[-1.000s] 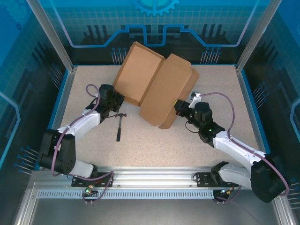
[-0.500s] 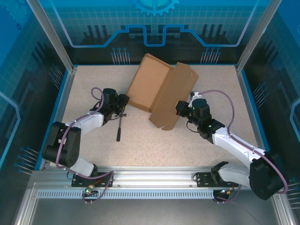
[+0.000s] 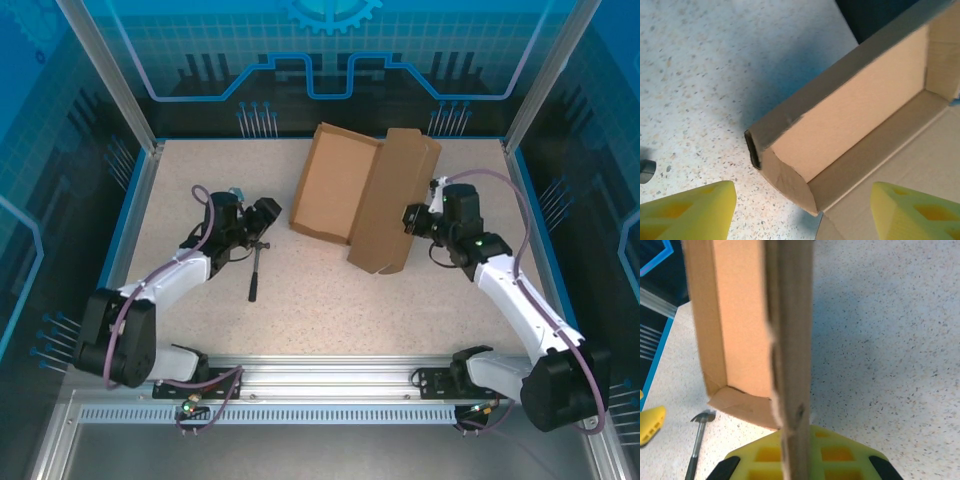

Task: Fold the paper box

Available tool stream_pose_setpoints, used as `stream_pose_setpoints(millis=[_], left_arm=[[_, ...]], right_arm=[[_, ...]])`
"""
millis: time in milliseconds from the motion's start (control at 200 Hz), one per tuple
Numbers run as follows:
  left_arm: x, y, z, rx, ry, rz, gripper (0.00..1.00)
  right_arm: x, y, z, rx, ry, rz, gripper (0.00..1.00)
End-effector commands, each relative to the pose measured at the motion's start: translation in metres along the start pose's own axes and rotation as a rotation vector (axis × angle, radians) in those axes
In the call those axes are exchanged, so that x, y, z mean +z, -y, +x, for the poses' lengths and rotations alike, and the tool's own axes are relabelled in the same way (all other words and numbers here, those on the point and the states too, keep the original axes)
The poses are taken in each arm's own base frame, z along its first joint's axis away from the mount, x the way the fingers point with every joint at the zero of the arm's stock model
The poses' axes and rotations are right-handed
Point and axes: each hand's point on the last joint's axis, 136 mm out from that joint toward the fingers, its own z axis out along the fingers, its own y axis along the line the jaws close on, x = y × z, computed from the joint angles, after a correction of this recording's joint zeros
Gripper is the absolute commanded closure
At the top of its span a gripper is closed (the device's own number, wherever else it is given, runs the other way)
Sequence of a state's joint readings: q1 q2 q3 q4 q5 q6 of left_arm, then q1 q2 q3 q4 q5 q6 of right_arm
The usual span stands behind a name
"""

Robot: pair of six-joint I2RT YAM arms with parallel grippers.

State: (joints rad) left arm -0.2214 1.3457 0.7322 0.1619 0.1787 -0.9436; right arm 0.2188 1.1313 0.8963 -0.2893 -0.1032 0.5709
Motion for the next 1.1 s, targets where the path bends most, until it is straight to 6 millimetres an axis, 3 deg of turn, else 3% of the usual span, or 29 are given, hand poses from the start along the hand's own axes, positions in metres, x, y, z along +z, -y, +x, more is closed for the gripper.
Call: stream_pose_setpoints(millis=[0,305,470,595,860,1095], left_arm=[[-0.008,0.002,0.004,0.153,-0.024,-0.007,0.26],[0.022,0.013,0.011,0.263,-0.16,-0.018,0.26],[0.032,0.0,0.011,0.28,-0.161,-0.074,0.26],[0.03,-0.01,0.007,0.311,-0.139,-0.129,0.25],[0.022,-0.013,0.001,0.349,-0.111,-0.168,0.25],[0.0,-0.04,-0.008,0.411,-0.075,-0.315,0.23]], right_arm=[[-0.019,-0.006,0.006,-0.075,-0.1,-0.037,0.99],[-0.036,-0.008,-0.006,-0.055,-0.195,-0.102,0.98],[-0.033,-0.012,-0.007,-0.034,-0.274,-0.17,0.97],[-0.026,-0.013,-0.009,-0.03,-0.326,-0.193,0.94],[0.005,0.003,-0.024,-0.01,-0.356,-0.134,0.86],[0.03,0.014,-0.036,-0.013,-0.37,-0.095,0.8]])
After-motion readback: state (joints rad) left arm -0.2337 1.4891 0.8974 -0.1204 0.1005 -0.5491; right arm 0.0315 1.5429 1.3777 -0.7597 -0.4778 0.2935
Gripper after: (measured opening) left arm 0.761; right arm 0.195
